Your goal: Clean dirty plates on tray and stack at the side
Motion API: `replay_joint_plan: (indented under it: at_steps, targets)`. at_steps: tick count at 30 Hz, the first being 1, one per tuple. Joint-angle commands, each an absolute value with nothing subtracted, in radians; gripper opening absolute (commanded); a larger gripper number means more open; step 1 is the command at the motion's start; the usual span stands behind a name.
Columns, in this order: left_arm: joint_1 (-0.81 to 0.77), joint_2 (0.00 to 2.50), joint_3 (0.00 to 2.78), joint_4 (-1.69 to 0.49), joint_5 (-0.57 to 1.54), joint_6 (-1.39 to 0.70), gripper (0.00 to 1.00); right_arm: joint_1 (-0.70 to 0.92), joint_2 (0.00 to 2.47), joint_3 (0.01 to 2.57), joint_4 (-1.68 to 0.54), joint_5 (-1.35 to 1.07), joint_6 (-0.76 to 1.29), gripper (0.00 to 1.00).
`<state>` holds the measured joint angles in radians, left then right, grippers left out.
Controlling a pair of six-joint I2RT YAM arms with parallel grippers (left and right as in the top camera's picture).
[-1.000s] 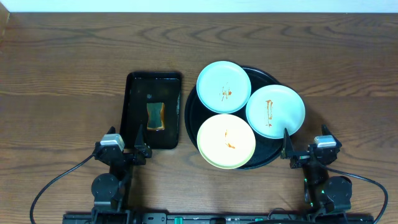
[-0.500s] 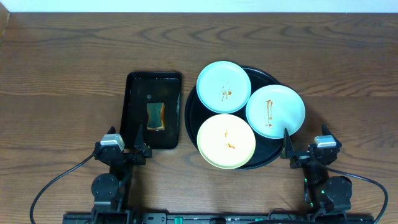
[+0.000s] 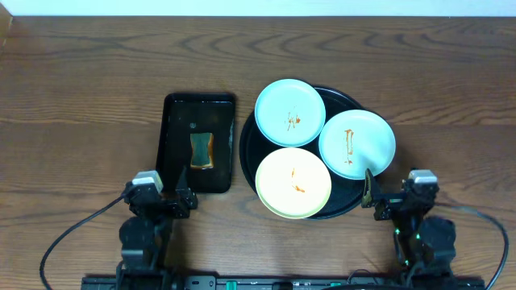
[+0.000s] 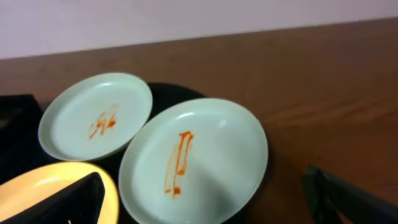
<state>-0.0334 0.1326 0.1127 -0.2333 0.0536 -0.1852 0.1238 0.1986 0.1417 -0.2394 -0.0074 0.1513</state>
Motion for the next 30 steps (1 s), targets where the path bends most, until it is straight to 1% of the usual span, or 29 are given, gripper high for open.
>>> replay_joint_plan:
  at_steps: [1,10,17,20,25,27,30]
  targets:
    - [-0.029,0.230,0.238,-0.277,0.063,-0.197,0.87,0.119,0.309,0.274,-0.283,-0.044,0.179,0.99]
    - [-0.030,0.657,0.636,-0.560,0.071,-0.196,0.87,0.119,0.738,0.625,-0.519,-0.218,0.178,0.99]
    - [-0.030,0.950,0.933,-0.816,0.108,-0.196,0.87,0.120,1.036,0.868,-0.770,-0.308,0.179,0.99]
    - [-0.030,1.023,0.976,-0.864,0.124,-0.196,0.87,0.120,1.103,0.904,-0.805,-0.316,0.179,0.99]
    - [-0.029,1.090,0.974,-0.878,0.125,-0.197,0.87,0.120,1.145,0.903,-0.796,-0.458,0.187,0.99]
    - [-0.029,1.107,0.974,-0.871,0.147,-0.198,0.87,0.120,1.156,0.903,-0.799,-0.474,0.187,0.91]
    - [-0.029,1.129,0.974,-0.822,0.199,-0.201,0.87,0.140,1.174,0.898,-0.805,-0.467,0.187,0.83]
